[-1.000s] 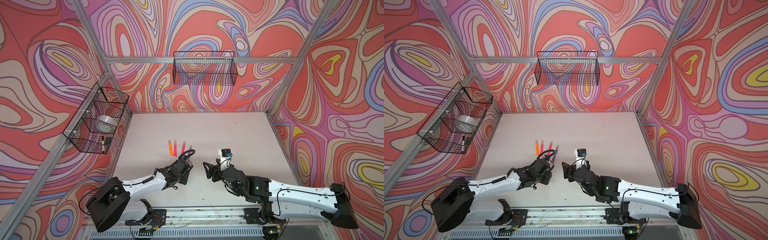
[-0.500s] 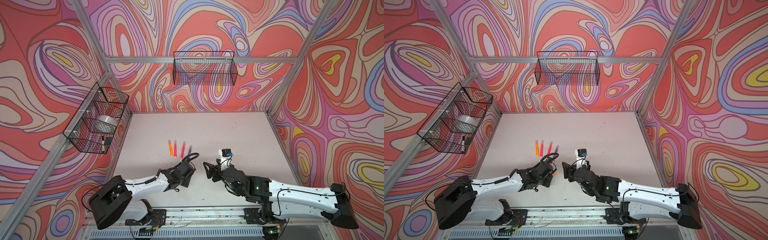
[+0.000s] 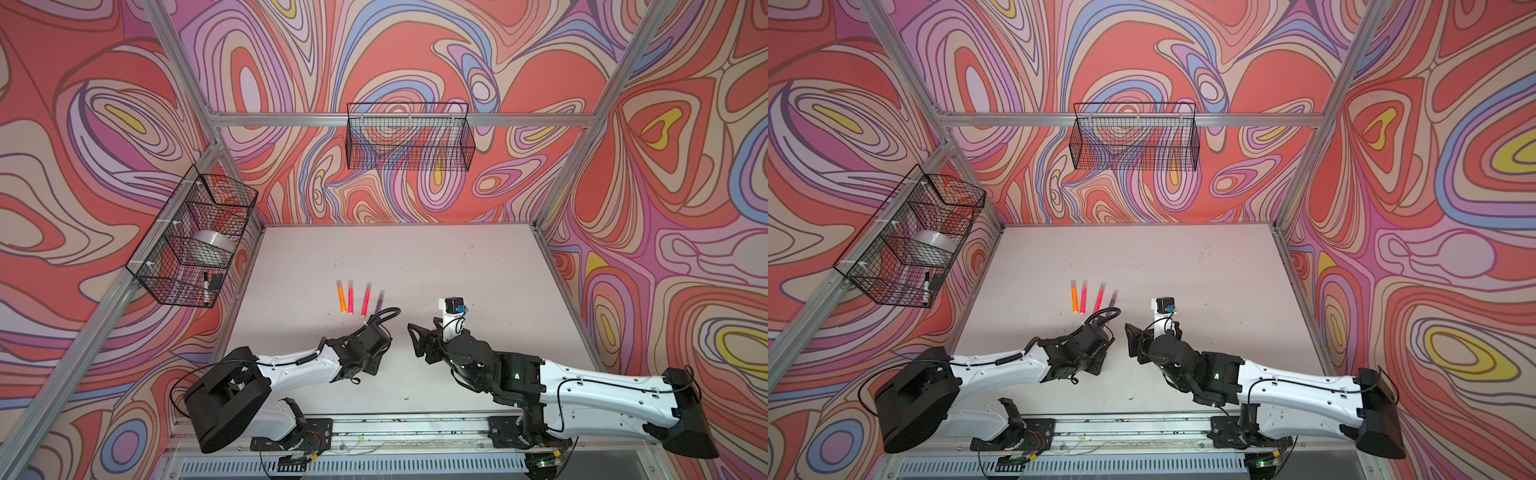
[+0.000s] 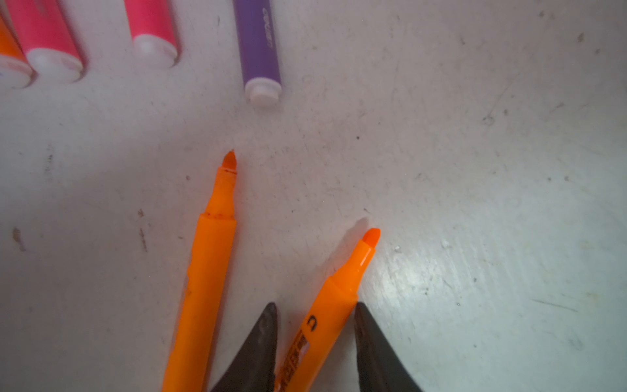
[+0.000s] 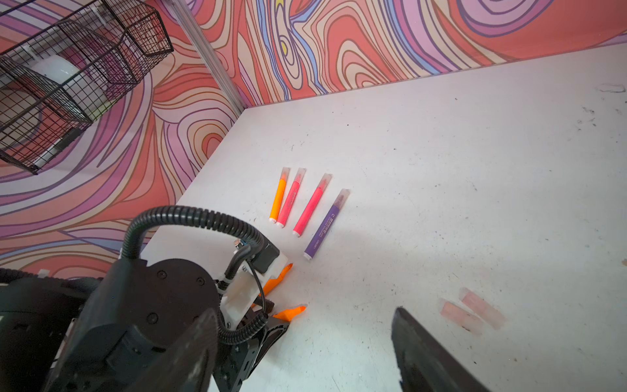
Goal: Insert pens into pen caps
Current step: Rotate the pen at the bottom-center of the table, then pick up the pen from the bottom-center of the table.
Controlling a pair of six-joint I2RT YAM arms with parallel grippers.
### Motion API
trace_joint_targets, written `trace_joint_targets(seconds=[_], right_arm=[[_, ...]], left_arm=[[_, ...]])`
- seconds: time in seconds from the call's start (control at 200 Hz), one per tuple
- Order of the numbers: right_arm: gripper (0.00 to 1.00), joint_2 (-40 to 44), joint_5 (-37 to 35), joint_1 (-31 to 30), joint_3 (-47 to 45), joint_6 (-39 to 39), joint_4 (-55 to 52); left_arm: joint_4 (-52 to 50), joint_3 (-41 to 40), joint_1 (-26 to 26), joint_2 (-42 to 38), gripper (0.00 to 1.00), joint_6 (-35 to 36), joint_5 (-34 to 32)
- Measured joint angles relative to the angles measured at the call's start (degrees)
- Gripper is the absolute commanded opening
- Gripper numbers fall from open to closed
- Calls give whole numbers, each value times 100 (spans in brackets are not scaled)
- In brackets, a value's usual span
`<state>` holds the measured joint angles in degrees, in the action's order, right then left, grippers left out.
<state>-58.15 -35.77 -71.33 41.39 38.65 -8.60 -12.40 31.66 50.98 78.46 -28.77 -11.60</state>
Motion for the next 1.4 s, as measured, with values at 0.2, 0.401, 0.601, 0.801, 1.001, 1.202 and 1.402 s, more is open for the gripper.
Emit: trace_joint_targets(seconds=[0.2, 0.401, 0.601, 0.801, 1.001, 1.202, 1.402], right_arm=[[83, 33, -2, 0, 0, 0, -2], [83, 46, -2, 0, 0, 0, -2], [83, 46, -2, 0, 0, 0, -2], [83, 46, -2, 0, 0, 0, -2], [83, 70, -2, 0, -2, 0, -4], [83, 70, -2, 0, -2, 0, -9], [83, 74, -2, 0, -2, 0, -22]], left_arm=[[-2, 24, 42, 31, 15, -4, -37], [-2, 26, 42, 31, 25, -48, -59], [-42, 20, 44, -9, 33, -122, -48], [-74, 11, 85, -52, 33, -151, -44], [-103, 11, 122, -42, 31, -153, -44], [-155, 13, 225, -24, 26, -225, -87], [-151, 26, 267, 4, 13, -286, -133]])
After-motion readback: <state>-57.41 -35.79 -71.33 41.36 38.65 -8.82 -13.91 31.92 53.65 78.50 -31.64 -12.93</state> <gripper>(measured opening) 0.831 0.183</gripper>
